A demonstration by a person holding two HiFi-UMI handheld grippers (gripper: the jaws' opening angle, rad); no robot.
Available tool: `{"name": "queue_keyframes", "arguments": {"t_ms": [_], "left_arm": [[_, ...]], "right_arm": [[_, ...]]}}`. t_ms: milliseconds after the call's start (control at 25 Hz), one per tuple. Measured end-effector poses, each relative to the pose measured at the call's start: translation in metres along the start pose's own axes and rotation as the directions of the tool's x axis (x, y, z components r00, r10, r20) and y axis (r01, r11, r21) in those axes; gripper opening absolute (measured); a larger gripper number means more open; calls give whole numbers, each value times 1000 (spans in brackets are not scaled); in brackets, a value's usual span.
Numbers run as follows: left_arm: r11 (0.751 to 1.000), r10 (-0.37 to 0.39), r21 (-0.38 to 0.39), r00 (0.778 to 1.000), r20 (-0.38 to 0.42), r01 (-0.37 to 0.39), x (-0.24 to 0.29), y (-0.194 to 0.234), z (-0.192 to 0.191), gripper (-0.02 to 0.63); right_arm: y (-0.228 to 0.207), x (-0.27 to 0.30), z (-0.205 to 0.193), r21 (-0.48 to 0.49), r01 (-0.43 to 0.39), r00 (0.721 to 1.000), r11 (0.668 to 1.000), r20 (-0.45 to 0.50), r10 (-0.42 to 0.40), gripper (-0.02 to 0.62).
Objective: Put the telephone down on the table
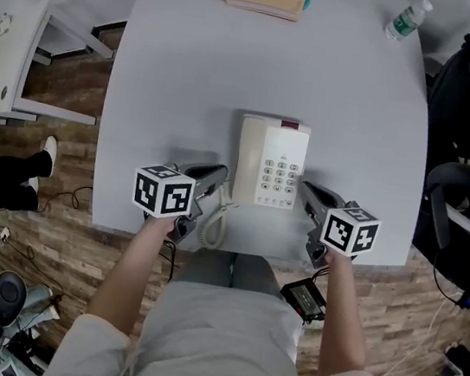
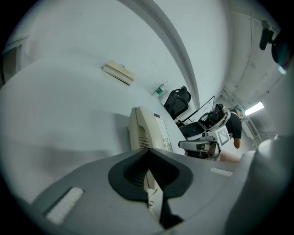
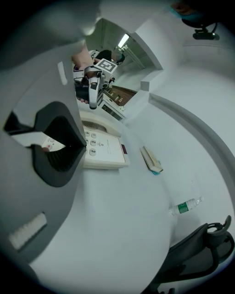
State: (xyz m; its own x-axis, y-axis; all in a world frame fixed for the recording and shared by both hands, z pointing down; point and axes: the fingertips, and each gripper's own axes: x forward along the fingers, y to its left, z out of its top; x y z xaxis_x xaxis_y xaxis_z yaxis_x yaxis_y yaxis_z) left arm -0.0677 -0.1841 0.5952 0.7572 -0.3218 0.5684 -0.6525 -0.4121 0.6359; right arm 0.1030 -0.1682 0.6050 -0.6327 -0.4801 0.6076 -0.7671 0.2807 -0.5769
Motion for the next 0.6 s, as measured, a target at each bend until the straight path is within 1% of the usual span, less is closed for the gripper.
{"name": "queue_keyframes", "arguments": {"t_ms": [120, 280, 480, 600], "left_arm": [[999, 31, 27, 999, 16, -32, -7, -7, 0, 15], [995, 83, 59, 995, 52, -86, -13, -15, 4, 15], [989, 111, 86, 991, 79, -118, -22, -30, 3, 15], [983, 138, 108, 985, 101, -149, -31, -39, 2, 15]], "right_arm": [[14, -4, -5, -16, -15, 1000, 1000, -9, 15, 6], [26, -9, -8, -56, -1, 1000, 998, -8, 1, 7], [48, -16, -8, -70, -26, 1000, 997, 6, 27, 7], [58, -22, -9, -85, -19, 1000, 996, 13, 20, 6]]}}
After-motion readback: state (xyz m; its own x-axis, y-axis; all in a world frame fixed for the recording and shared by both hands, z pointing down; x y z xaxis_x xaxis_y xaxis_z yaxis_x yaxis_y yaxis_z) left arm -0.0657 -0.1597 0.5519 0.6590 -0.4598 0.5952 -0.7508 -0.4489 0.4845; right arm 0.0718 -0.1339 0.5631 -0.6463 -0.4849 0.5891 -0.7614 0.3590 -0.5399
